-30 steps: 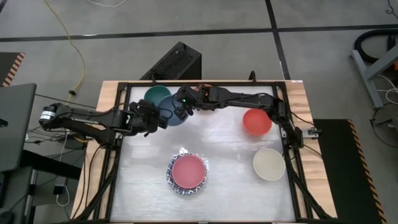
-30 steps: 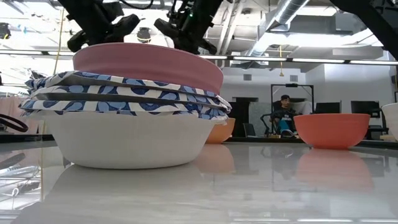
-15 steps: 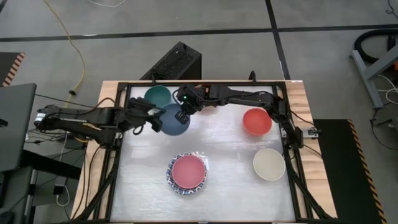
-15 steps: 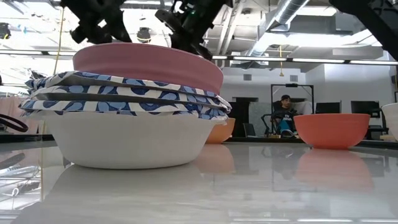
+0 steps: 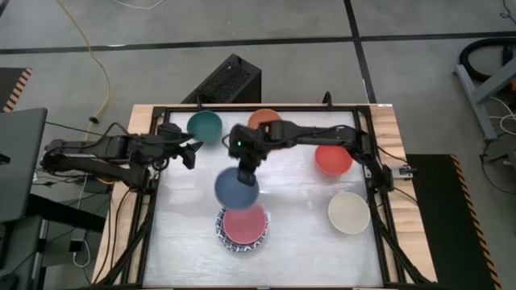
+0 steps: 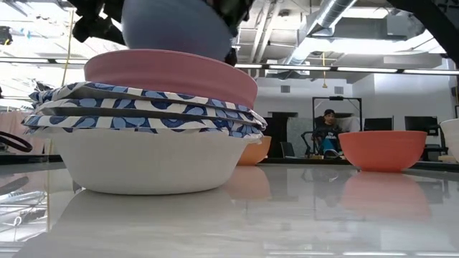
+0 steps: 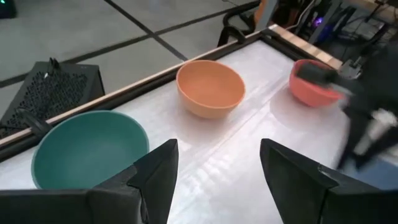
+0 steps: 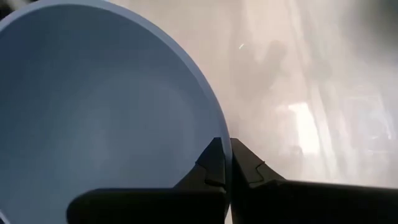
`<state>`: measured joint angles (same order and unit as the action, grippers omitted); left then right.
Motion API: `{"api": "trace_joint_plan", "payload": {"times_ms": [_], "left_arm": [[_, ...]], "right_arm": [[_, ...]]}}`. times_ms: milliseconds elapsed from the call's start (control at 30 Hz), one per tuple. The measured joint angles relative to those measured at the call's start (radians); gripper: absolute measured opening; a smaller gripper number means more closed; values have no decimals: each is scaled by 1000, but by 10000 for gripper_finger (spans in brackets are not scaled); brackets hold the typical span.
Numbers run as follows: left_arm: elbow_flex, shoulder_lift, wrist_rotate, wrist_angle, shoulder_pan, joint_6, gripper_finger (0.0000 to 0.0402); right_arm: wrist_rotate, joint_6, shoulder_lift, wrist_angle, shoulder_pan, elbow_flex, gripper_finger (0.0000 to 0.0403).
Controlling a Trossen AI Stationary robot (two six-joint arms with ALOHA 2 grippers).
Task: Nest bowls inside each other
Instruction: Stack the blue bowl into the pink bowl
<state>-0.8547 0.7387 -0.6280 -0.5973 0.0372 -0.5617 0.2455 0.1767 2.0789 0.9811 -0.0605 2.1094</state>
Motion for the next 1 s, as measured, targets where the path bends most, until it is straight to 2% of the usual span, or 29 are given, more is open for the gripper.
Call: {"api": "trace_joint_plan", "payload": {"times_ms": [300,533,767,1000], "left_arm": [[0,-19,-14,-54,0,-2,217],[0,-20,-2,-79,0,-14,217],[0,-77,63,-76,1,-9,217],[0,-184,-19,-91,1,-19,217]], "right_arm": [[-9,-89,0,51,99,0,9],[-55,-107,2,56,114,-19,9],[-63,-105,4,27,122,-65,9],[-62,-99,5,-34,133,-75,9]]}}
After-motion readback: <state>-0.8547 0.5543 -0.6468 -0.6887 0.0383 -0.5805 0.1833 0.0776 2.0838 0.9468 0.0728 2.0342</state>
